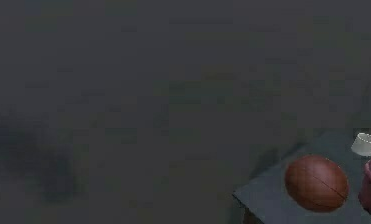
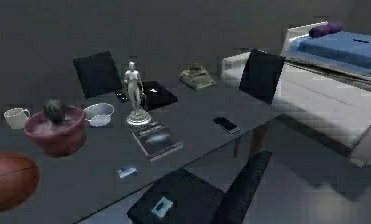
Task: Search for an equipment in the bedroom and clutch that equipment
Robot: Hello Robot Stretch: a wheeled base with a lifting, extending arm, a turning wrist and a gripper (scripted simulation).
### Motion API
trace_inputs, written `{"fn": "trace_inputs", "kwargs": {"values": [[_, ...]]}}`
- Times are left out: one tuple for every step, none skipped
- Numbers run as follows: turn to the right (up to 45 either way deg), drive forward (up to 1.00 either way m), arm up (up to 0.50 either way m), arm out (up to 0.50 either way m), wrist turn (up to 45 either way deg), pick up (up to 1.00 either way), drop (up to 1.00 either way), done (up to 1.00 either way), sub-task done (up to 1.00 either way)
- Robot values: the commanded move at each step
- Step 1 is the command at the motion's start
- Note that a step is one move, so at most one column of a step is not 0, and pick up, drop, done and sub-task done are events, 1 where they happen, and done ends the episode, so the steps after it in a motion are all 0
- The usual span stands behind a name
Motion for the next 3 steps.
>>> {"fn": "trace_inputs", "kwargs": {"values": [[-45.0, 0.0, 0.0, 0.0, 0.0, 0.0, 0.0, 0.0, 0.0], [0.0, 0.0, 0.5, 0.0, 0.0, 0.0, 0.0, 0.0, 0.0], [0.0, 0.0, 0.34, 0.0, 0.0, 0.0, 0.0, 0.0, 0.0]]}}
